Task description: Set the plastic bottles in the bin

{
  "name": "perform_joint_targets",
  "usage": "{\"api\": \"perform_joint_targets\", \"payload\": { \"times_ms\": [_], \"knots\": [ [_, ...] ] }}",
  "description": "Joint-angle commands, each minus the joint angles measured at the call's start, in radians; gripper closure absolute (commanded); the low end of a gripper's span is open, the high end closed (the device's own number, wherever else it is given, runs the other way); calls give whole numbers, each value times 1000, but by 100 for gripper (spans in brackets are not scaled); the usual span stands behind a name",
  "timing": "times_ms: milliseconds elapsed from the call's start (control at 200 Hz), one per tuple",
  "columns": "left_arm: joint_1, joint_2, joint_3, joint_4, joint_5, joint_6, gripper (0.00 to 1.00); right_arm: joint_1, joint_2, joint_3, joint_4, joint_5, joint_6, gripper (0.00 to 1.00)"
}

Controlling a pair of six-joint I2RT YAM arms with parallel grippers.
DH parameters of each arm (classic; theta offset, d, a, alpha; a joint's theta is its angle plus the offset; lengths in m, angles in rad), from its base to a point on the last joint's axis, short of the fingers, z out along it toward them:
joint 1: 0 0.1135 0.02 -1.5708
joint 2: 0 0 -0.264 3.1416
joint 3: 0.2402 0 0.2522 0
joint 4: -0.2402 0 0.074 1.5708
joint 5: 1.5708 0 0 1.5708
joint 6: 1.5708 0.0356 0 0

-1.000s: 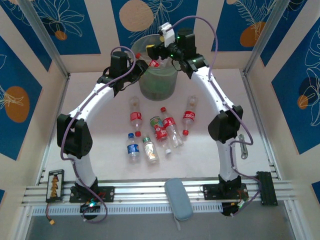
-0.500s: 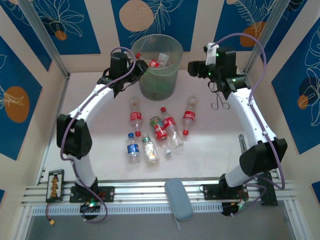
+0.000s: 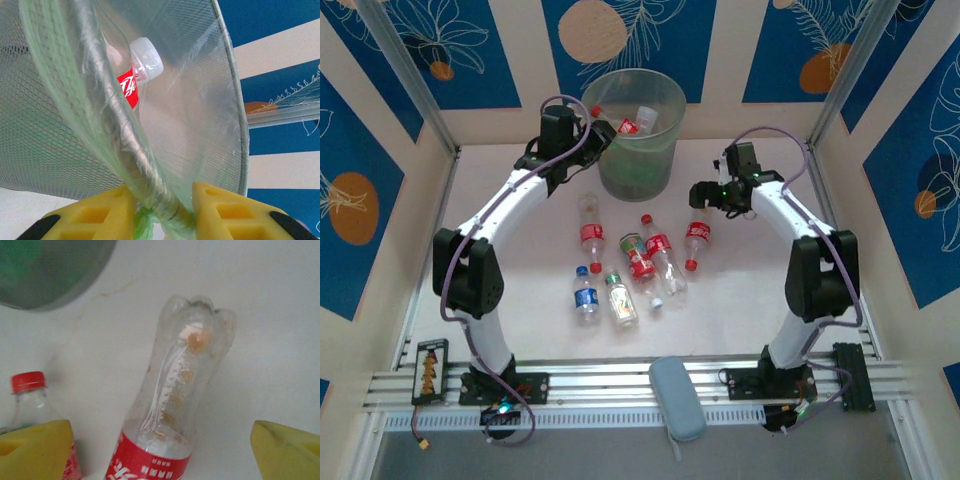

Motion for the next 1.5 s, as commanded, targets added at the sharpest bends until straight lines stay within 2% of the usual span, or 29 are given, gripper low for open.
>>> {"api": "perform_joint_targets", "payload": {
  "times_ms": [0,425,875,1135,1306,1496],
  "knots": [
    [11,-9,-34,-22,-13,2,66,6,62,-7,26,20,34,7],
    [11,-13,-51,-4,-17,-6,66,16,198,20,31,-33,100,10],
    [11,-20,-57,2,-14,-14,66,-5,162,-10,52,-55,119,30],
    [9,-19,-63,16,-8,-24,66,-13,2,-44,62,-32,69,37],
    [9,-16,-59,13,-6,-22,66,-12,-136,-40,61,-58,16,38],
    [9,-15,-57,14,-1,-22,66,-4,-337,-30,246,-136,-19,42]
  ]
}}
